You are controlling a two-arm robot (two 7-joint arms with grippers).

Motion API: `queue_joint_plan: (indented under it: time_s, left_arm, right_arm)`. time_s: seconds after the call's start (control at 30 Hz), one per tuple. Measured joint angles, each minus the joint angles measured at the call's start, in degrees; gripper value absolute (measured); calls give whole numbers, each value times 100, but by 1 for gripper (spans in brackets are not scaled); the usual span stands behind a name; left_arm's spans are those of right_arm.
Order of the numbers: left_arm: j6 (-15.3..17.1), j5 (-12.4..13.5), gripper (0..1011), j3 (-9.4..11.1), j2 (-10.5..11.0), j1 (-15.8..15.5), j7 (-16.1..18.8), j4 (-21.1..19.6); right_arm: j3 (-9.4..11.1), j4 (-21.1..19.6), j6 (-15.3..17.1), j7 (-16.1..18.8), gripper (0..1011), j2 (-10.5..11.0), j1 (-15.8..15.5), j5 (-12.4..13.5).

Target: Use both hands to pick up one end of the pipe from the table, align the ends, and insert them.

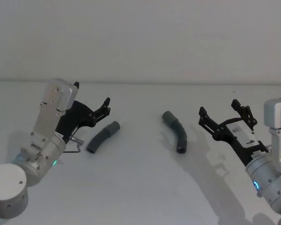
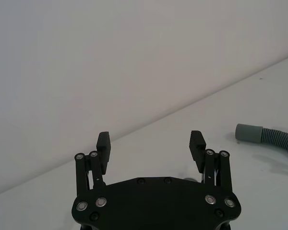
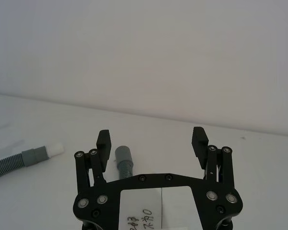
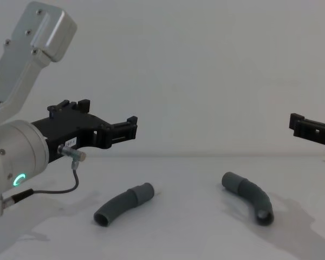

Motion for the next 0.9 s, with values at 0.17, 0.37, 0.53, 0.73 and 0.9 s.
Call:
queue_joint_plan:
  time_s: [0.17, 0.37, 0.53, 0.73, 0.9]
  left_arm:
    - [0, 0, 1001, 0, 0, 0, 0, 0]
    - [0, 0, 1001, 0, 0, 0, 0, 0]
    - [0, 0, 1001, 0, 0, 0, 0, 0]
    - [0, 0, 1001, 0, 0, 0, 0, 0]
    - [0, 0, 1001, 0, 0, 0, -3, 0]
  right_arm:
    - [0, 0, 0, 0, 1001, 0, 0, 0]
    - [0, 0, 0, 0, 1001, 0, 0, 0]
    - [0, 0, 0, 0, 1001, 0, 0, 0]
    - [0, 0, 0, 0, 1001, 0, 0, 0]
    - [0, 0, 0, 0, 1001, 0, 0, 0]
